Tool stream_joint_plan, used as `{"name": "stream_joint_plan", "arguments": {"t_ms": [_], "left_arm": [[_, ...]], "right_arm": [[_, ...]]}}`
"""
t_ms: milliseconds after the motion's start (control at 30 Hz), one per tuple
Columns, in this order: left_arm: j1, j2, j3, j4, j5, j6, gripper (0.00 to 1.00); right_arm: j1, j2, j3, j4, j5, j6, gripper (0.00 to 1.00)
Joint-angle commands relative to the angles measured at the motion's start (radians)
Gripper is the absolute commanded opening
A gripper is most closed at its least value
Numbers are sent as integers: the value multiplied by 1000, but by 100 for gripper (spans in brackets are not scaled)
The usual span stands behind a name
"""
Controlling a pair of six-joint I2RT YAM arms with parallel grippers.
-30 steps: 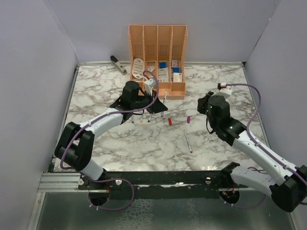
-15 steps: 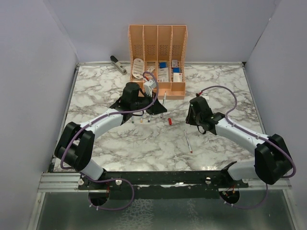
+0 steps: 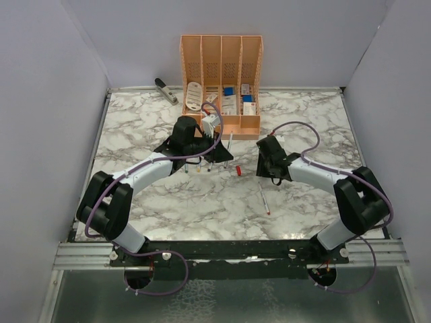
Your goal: Insert the pens into the pen caps
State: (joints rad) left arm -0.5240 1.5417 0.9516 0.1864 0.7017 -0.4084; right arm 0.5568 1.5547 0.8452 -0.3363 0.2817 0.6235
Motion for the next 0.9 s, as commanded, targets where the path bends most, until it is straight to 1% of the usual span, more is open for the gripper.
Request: {"name": "stream_joint_plan", "arguments": {"t_ms": [0, 167, 333, 500, 733, 867], "left_arm": [[2, 14, 17, -9, -4, 23, 0], [2, 21, 22, -7, 0, 25, 0], [2, 24, 26, -8, -2, 23, 0], [2, 28, 28, -6, -2, 22, 0], [2, 31, 30, -8, -6, 25, 0], [1, 36, 34, -4, -5, 22, 0]], "right_arm": [[-5, 41, 59, 23, 73, -10, 41], [-12, 81, 98, 5, 108, -12, 41], [-33, 110, 110, 1, 110, -12, 41], [-68, 132, 113, 5, 81, -15, 41], [-73, 137, 117, 43, 29, -56, 41], [-72, 163, 135, 37, 8, -71, 39]]}}
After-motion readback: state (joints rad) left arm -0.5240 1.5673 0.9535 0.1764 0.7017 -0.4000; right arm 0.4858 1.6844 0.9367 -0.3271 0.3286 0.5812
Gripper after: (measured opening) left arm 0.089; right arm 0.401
